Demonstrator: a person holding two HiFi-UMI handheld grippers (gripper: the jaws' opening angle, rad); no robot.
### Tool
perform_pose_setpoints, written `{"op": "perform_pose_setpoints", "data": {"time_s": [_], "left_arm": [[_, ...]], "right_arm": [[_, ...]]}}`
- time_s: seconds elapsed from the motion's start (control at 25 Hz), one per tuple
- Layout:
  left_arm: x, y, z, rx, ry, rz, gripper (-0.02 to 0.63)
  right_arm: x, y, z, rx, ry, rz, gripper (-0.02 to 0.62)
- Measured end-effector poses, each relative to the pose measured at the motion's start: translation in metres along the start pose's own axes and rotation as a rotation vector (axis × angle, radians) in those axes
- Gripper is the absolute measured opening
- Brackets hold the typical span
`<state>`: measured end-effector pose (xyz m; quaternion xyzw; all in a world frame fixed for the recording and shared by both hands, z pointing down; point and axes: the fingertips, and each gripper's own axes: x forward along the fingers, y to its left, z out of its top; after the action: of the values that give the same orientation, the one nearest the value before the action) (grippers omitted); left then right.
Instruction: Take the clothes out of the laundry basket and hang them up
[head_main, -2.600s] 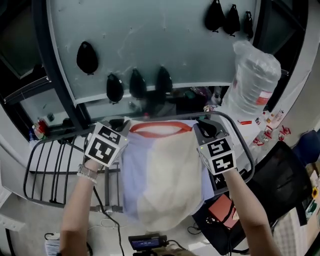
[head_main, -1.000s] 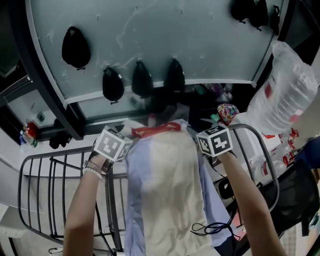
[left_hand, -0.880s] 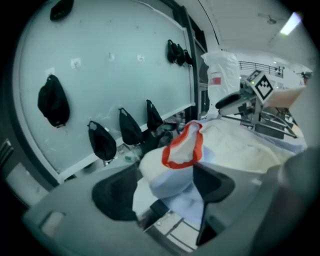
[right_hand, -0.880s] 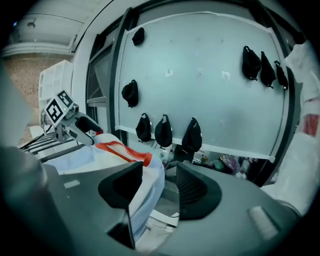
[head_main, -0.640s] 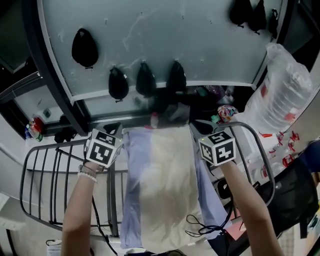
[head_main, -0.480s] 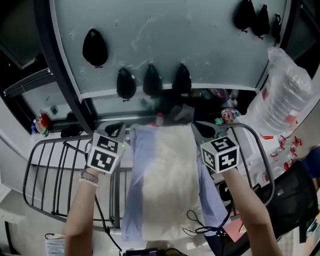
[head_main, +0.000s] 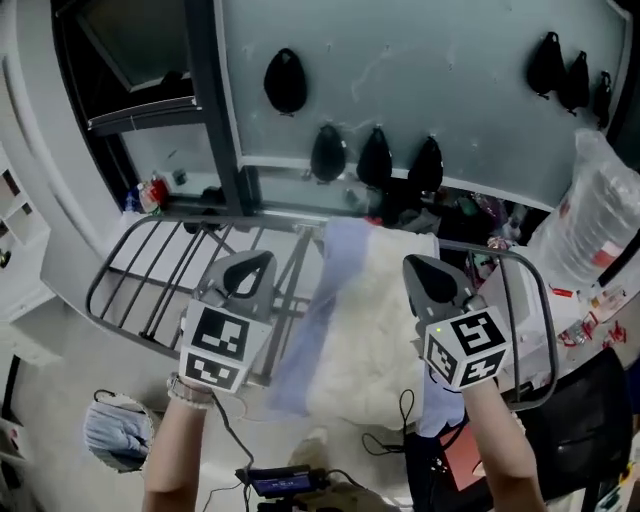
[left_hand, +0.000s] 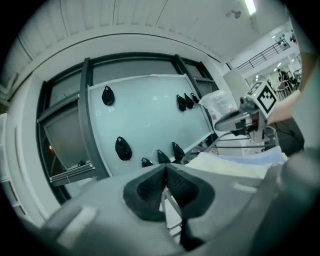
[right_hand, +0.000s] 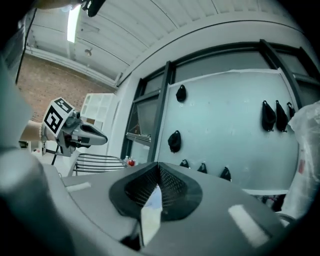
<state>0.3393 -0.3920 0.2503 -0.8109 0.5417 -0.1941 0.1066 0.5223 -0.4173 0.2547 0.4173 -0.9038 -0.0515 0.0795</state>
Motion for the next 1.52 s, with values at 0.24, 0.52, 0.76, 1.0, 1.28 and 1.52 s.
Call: {"op": "perform_pose_setpoints", "data": {"time_s": [0.24, 0.52, 0.76, 1.0, 1.28, 1.52], "left_arm": [[-0.126, -0.01, -0.009, -0.056, -0.011, 0.16, -0.006], [-0.28, -0.009, -0.056, -0.14, 0.05, 0.396, -0.006], [-0.407, -0.002, -0.105, -0.367, 0.054, 0.622, -0.005], [-0.529, 0.012, -0.161, -0.434, 0.136, 0.831, 0.058], [-0.64, 0.048, -0.22, -0.463, 0.207, 0.952, 0.129], [-0.717, 0.101, -0.272, -0.482, 0.23, 1.004, 0.137]], "right_arm": [[-0.035, 0.102, 0.018, -0.008, -0.079, 0.213, 0.003], [-0.056, 0.247, 0.028, -0.084, -0.128, 0.485, 0.003], [-0.055, 0.371, 0.028, -0.055, -0.141, 0.737, 0.003], [-0.048, 0.5, 0.017, -0.066, -0.108, 0.962, 0.011], [-0.025, 0.634, 0.015, -0.05, -0.067, 1.097, 0.122], [-0.005, 0.74, 0.028, -0.064, -0.048, 1.158, 0.123]]}}
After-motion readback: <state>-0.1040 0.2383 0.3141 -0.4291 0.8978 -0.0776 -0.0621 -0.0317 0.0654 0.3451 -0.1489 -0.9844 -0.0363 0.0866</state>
